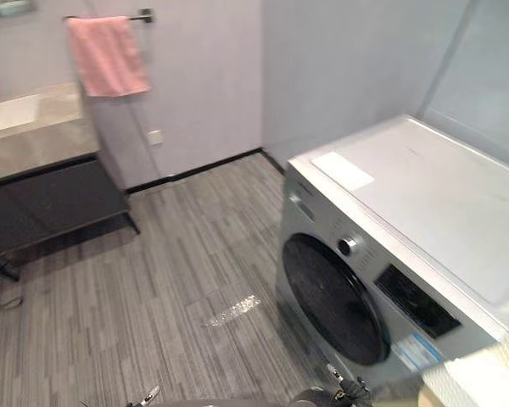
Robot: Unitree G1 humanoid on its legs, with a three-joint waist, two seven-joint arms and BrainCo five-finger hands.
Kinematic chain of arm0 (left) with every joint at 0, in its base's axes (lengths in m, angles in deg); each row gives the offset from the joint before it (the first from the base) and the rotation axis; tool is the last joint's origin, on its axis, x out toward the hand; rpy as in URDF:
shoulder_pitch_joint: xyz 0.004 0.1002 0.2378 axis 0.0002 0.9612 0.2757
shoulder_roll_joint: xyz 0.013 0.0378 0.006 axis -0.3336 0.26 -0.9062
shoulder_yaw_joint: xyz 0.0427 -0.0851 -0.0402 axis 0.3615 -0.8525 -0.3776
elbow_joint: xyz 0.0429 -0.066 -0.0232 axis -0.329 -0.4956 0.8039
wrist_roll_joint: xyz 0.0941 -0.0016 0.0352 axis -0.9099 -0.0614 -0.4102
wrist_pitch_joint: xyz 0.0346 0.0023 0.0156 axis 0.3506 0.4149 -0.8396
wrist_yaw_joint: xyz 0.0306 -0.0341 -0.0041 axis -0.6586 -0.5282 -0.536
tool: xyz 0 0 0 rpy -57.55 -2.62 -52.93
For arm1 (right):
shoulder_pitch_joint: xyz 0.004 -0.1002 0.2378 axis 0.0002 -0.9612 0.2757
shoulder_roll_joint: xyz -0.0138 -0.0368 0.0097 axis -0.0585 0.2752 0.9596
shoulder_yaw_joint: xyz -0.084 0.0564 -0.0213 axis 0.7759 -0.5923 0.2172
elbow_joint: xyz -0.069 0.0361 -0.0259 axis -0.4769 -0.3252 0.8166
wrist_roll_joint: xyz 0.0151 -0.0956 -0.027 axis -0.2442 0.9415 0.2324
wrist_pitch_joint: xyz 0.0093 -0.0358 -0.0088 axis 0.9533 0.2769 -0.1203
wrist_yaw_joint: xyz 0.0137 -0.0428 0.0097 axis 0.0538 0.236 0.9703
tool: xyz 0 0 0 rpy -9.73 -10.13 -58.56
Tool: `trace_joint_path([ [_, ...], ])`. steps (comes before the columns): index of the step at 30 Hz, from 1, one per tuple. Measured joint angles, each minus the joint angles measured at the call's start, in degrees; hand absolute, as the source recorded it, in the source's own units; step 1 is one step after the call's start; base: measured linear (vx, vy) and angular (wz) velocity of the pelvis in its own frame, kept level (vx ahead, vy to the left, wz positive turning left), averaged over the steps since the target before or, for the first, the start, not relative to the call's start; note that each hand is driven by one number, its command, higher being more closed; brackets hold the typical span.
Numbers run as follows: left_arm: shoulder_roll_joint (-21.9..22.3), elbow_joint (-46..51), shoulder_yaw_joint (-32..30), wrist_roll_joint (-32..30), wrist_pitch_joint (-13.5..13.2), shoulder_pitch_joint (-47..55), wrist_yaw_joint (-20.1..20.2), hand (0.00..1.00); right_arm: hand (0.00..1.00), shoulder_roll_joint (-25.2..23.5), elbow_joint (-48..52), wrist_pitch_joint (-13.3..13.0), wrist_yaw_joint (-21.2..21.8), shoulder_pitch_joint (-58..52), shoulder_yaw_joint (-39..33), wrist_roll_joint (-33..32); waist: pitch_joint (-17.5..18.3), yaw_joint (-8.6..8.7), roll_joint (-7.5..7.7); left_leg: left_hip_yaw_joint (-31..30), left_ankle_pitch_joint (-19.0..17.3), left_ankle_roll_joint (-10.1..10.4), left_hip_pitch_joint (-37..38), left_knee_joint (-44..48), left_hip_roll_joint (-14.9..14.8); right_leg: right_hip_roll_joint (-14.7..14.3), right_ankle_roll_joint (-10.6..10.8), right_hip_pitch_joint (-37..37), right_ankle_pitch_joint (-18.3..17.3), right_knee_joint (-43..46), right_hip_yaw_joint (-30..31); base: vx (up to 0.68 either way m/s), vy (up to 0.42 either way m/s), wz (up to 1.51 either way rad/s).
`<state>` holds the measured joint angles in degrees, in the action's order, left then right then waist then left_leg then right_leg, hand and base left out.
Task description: Pick up the laundry basket with both hands and put the clothes into the washing machine.
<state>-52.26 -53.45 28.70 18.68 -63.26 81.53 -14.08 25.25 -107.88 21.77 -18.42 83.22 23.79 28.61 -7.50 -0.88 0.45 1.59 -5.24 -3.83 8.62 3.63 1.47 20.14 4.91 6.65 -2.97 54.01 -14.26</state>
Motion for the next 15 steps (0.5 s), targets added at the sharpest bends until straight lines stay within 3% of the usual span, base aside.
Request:
trace_joint_path([
  [1, 0.09, 0.32, -0.65, -0.01, -0.03, 0.13, 0.06, 0.00, 0.00, -1.38, 0.13, 0.12, 0.01, 0.11, -0.10, -0.06, -0.09, -0.19, 0.37, -2.59, -1.37, 0.10, -0.86, 2.18, -1.10, -3.90, -0.39, 2.21, -5.28, 0.38, 3.24, 0.19, -0.087, 1.35],
  [2, 0.14, 0.41, -1.84, -0.08, 0.02, 0.12, 0.09, 0.00, 0.00, -2.28, 1.80, 0.05, -0.02, -0.26, -0.23, -0.38, -0.29, -0.14, 0.74, -5.18, -2.50, 0.10, -1.52, 3.70, -1.74, -6.81, 0.24, 4.03, -7.61, -2.26, 4.31, 0.10, -0.093, 1.23],
  [3, 0.25, 0.40, -2.61, -0.29, 0.08, 0.16, 0.10, 0.00, 0.00, -2.61, 2.40, -0.03, -0.01, -0.79, -0.08, -0.54, -0.31, -0.09, 0.88, -6.31, -2.79, 0.44, -1.72, 4.04, -1.98, -7.89, 0.45, 4.56, -8.15, -4.92, 4.62, 0.10, -0.135, 1.17],
  [5, 0.62, 0.68, -4.14, -1.27, 0.08, 0.17, 0.09, 0.00, 0.00, -3.36, 2.76, -0.16, -0.04, -1.59, -0.21, -0.82, -0.25, -0.11, 1.22, -8.92, -3.88, 1.43, -1.35, 4.62, -2.39, -10.10, 0.42, 4.64, -8.15, -16.00, 5.44, 0.14, -0.210, 1.00],
  [6, 1.43, 2.12, -6.45, -2.24, 0.10, 0.17, 0.11, 0.00, 0.00, -3.64, 2.77, 0.02, 0.00, -1.75, 0.49, -0.71, 0.33, -0.09, 2.09, -10.88, -5.22, 2.68, -1.96, 5.48, -2.30, -11.65, -0.10, 4.05, -6.00, -28.15, 7.10, 0.19, -0.283, 0.88],
  [8, 1.61, 3.58, -8.43, -2.37, 0.01, 0.13, 0.22, 0.00, 0.00, -4.74, 2.76, 0.07, -0.02, -2.34, 0.56, -0.69, 1.32, -0.11, 3.97, -11.50, -6.39, 4.22, -3.06, 6.65, -1.38, -11.81, -1.16, 3.21, -2.72, -34.29, 7.79, 0.21, -0.317, 0.76],
  [9, 2.98, 3.67, -10.10, -2.93, 0.18, -0.49, 0.23, 0.00, 0.00, -4.48, 2.69, 0.15, 0.01, -2.56, 0.45, -0.76, 1.92, -0.31, 3.52, -12.46, -7.62, 5.57, -2.78, 7.87, -2.39, -12.46, -1.56, 2.37, -2.01, -33.45, 6.45, 0.27, -0.339, 0.53],
  [11, 5.10, 3.67, -10.84, -3.89, 0.11, -0.53, 0.12, 0.00, 0.00, -2.64, 3.00, 0.81, 1.05, -2.35, 0.65, -0.55, 2.87, -0.27, 0.52, -11.48, -9.55, 8.59, -2.87, 10.54, -6.78, -16.04, -3.30, 1.25, -3.61, -34.51, 4.38, 0.34, -0.292, 0.25],
  [12, 5.48, 3.68, -11.07, -3.86, 0.04, -0.82, 0.02, 0.00, 0.00, -1.76, 3.48, 1.94, 2.74, -2.41, 1.48, -0.48, 2.87, -0.28, -0.21, -10.37, -10.13, 9.29, -3.43, 12.39, -7.69, -16.88, -3.66, 0.30, -3.85, -35.19, 3.73, 0.34, -0.199, 0.23],
  [13, 6.32, 3.57, -11.38, -3.72, 0.14, -1.16, 0.02, 0.00, 0.00, -0.34, 3.65, 3.33, 4.97, -2.22, 4.04, 0.14, 3.11, -0.09, -1.39, -8.61, -10.90, 9.56, -6.03, 18.47, -8.83, -17.91, -4.01, -1.25, -4.29, -36.37, 2.80, 0.27, -0.150, 0.45],
  [15, 6.44, 3.66, -11.30, -3.27, 0.17, -2.45, 0.11, 0.00, 0.00, 0.62, 3.92, 3.38, 6.43, -2.50, 5.37, 0.15, 2.75, -0.05, -2.51, -8.01, -10.46, 10.97, -11.84, 32.40, -9.54, -18.34, -3.84, -3.88, -5.10, -37.25, 0.77, 0.21, -0.094, 0.52],
])
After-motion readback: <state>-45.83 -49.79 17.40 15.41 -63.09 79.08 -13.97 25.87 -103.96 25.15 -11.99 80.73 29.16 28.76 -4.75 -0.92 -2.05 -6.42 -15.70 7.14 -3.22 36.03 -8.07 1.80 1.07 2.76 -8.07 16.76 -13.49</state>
